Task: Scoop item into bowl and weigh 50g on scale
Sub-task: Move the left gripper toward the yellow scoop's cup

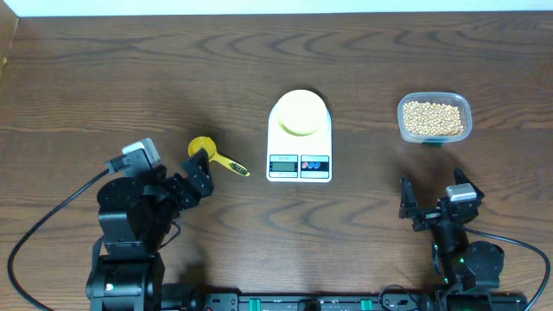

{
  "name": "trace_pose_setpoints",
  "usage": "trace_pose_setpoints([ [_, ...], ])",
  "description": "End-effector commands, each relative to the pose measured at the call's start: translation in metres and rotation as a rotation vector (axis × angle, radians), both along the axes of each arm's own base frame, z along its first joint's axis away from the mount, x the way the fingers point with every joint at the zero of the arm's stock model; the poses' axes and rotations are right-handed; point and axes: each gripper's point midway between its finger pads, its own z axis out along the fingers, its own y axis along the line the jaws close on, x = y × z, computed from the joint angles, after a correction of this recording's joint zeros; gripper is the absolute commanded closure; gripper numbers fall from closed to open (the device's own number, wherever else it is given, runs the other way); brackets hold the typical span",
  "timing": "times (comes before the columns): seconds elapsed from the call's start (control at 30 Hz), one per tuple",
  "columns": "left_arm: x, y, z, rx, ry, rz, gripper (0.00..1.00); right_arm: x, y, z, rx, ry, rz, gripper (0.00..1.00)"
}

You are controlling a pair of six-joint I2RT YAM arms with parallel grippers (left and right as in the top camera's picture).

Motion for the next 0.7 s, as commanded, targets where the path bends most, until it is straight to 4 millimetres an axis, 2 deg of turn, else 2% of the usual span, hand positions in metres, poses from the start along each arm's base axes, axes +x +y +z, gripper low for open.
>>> trace_pose_setpoints([
  [0.0,-0.002,-0.003,0.007,-0.019,-0.004,-0.010,0.02,0.000,0.000,-0.001,0.010,0.003,-0.001,0.01],
  [0.67,-0.011,-0.006,-0.007,-0.021,0.064,-0.033,0.02,0.000,0.000,-0.001,0.010,0.003,-0.001,0.01],
])
